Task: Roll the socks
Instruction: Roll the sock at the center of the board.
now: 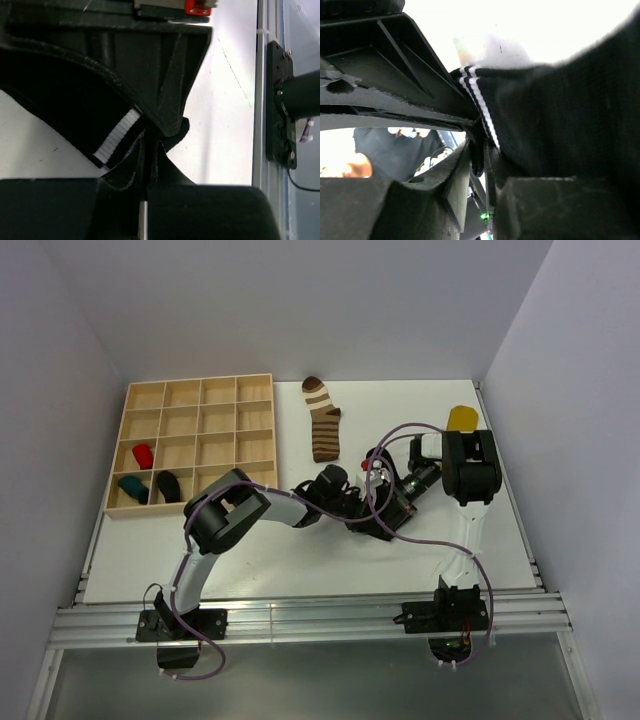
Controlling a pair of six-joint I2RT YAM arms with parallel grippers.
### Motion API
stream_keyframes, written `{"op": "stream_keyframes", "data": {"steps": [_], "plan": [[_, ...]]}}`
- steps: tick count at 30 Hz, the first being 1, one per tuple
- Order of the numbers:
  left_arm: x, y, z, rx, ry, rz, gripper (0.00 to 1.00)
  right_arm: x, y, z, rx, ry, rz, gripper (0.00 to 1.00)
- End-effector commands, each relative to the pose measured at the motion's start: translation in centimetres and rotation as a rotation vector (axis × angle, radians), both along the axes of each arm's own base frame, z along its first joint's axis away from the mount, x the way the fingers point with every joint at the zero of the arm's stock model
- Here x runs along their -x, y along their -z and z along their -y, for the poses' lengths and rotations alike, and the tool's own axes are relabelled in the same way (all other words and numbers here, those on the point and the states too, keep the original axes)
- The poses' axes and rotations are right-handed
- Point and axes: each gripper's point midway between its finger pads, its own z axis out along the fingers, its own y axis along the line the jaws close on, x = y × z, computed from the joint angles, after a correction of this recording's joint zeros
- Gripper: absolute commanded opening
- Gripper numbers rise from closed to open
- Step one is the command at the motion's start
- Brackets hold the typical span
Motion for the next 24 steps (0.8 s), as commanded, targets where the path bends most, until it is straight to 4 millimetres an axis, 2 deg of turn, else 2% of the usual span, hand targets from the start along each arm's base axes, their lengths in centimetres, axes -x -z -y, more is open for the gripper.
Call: {"op": "stream_keyframes", "data": {"steps": [1,4,5,8,9,11,12,16,18,19,20,21,22,24], "plan": [[-0.9,0.8,-0.1,-0.072,-0.092,-0.045,0.0,-2.2,-0.9,0.9,0.078,0.006,0.175,0.26],[-0.8,0.9,-0.8,-0.129,-0.144,-0.102,0.0,-3.6,-1.1,1.4,0.139,0.032,0.263,0.33],[-0.7,1.0,-1.0,-0.142,-0.153,-0.118,0.0,-4.1,-1.9,1.4,0.153,0.05,0.305,0.37],[-0.5,0.6,-2.0,-0.19,-0.223,-0.18,0.0,-5.4,-2.5,1.8,0.204,0.088,0.397,0.42],[-0.2,1.0,-2.7,-0.228,-0.261,-0.228,0.0,-6.0,-3.3,1.9,0.214,0.1,0.446,0.42],[-0.4,0.5,-3.1,-0.244,-0.317,-0.256,0.0,-6.8,-3.4,2.2,0.248,0.128,0.499,0.43],[-0.1,0.1,-3.6,-0.262,-0.35,-0.3,0.0,-7.3,-4.2,2.2,0.253,0.139,0.546,0.43],[0.7,-0.5,-4.3,-0.297,-0.406,-0.391,0.0,-8.8,-5.0,2.7,0.285,0.172,0.676,0.43],[1.1,-1.1,-3.9,-0.3,-0.391,-0.428,0.0,-8.4,-4.7,3.0,0.306,0.174,0.694,0.43],[1.3,-0.9,-3.8,-0.309,-0.381,-0.446,0.0,-8.3,-5.3,3.0,0.298,0.17,0.727,0.42],[1.5,-0.9,-3.7,-0.322,-0.373,-0.46,0.0,-7.7,-4.9,3.1,0.293,0.156,0.729,0.42],[1.5,-1.4,-2.9,-0.311,-0.349,-0.471,0.0,-7.5,-5.0,3.1,0.291,0.153,0.748,0.42],[1.9,-1.2,-3.0,-0.334,-0.341,-0.496,0.01,-7.6,-5.5,3.1,0.285,0.151,0.793,0.42],[1.9,-0.6,-2.7,-0.359,-0.336,-0.543,0.0,-6.6,-5.3,3.1,0.275,0.125,0.823,0.42]]}}
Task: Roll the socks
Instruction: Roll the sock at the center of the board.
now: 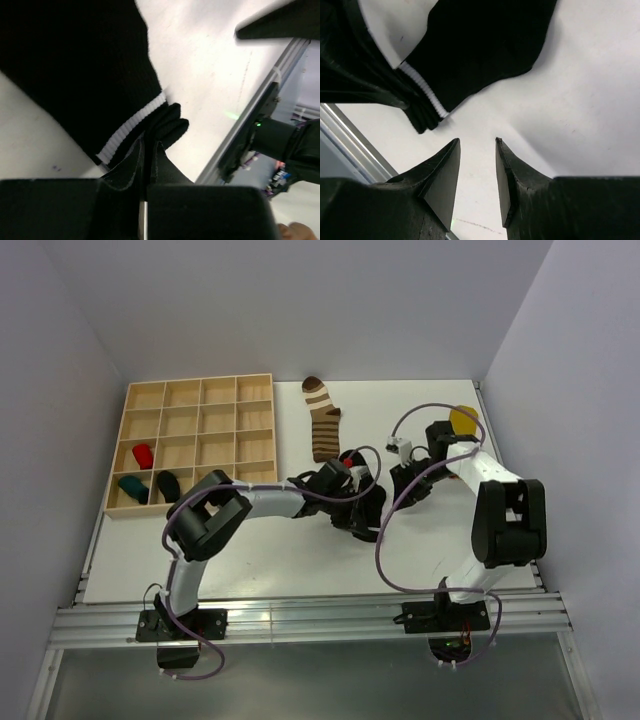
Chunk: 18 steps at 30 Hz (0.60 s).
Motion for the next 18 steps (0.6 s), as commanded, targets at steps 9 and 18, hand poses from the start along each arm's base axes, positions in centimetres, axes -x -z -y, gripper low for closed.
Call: {"op": "stream_keyframes", "data": {"steps": [9,18], "plan": [[1.6,1.9,0.3,0.023,-0.025,-0.37,0.0,1.8,-1.9,-0.8,0.0,-0.169,0.314,0.42],[1.7,3.2,-0.7,0.045,-0.103,-0.459,0.0,5.7,-1.3,-4.7,0.007,-0.413,0.468,0.43]]}}
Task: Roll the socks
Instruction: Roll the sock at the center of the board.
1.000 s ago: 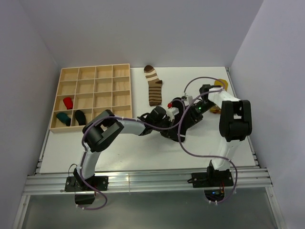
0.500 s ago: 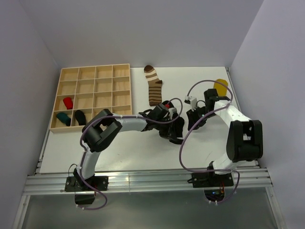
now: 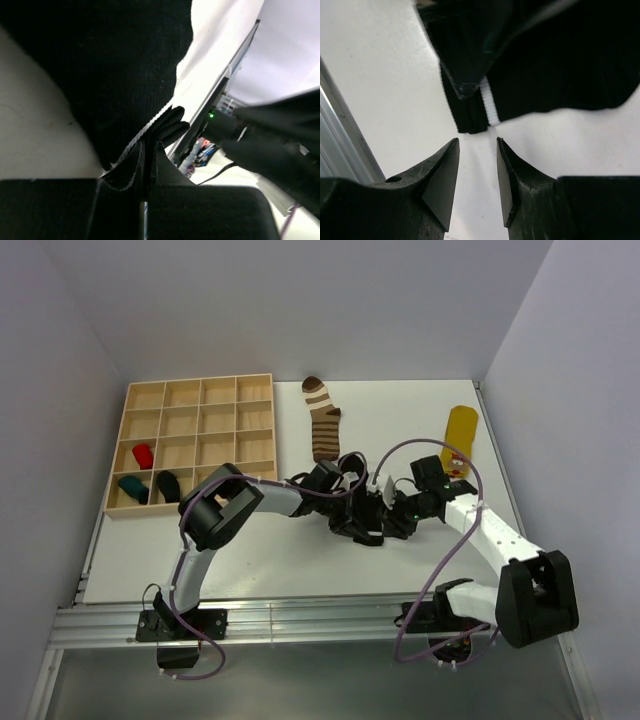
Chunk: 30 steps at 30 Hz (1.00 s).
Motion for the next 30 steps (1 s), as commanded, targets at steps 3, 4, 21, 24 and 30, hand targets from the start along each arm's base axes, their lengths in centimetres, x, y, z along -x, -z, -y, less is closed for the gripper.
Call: {"op": "stream_keyframes", "data": {"steps": [3,4,21,24,30], "plan": [[1.0,2.8,-1.1,-0.055,-0.042,-0.096,0.0,0.4,-0.6,-2.5,-0.001,-0.14,0.141,0.44],[1.0,2.8,-1.1,-0.048,-0.042,-0.099,0.0,0.8,-0.4,-2.8,0.003,-0.152,0.143,0.43],[1.8,3.1,-1.6,-0.033,-0.015,-0.15,0.0,2.0,3.7,-3.5,0.134,-0.232,0.279,0.44],[1.7,3.1,-1.7,-0.034,-0.013,-0.149,0.0,1.7,3.3,-3.5,0.137,-0.22,0.318,0.47],[1.7,3.0,-1.6,-0.03,-0.002,-0.149,0.0,1.6,3.1,-3.6,0.155,-0.222,0.36,0.48]]}}
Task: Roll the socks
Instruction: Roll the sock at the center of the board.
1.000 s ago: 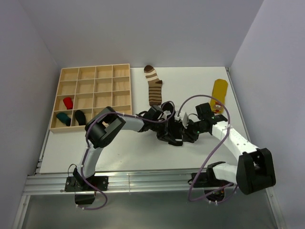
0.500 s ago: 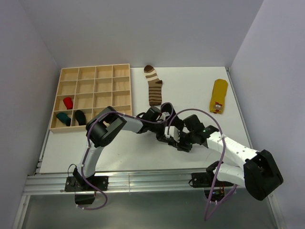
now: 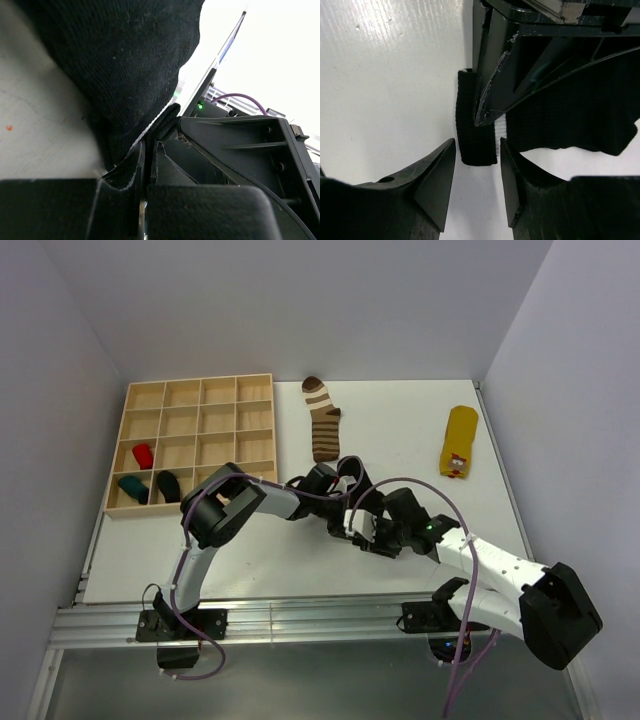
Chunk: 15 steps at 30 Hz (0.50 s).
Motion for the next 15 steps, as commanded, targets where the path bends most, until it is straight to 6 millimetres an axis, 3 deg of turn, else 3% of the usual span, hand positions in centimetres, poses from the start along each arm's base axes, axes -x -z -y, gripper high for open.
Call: {"op": "stream_keyframes", "data": {"steps": [1,15], "plan": [[1.0,2.9,-1.2,-0.083,0.011,-0.045,0.0,-0.9,-0.5,-0.3,-0.003,0.008,0.073,0.49],[1.2,2.9,-1.3,-0.08,0.02,-0.05,0.0,0.4,1.3,-0.8,0.066,-0.04,0.024,0.47]]}}
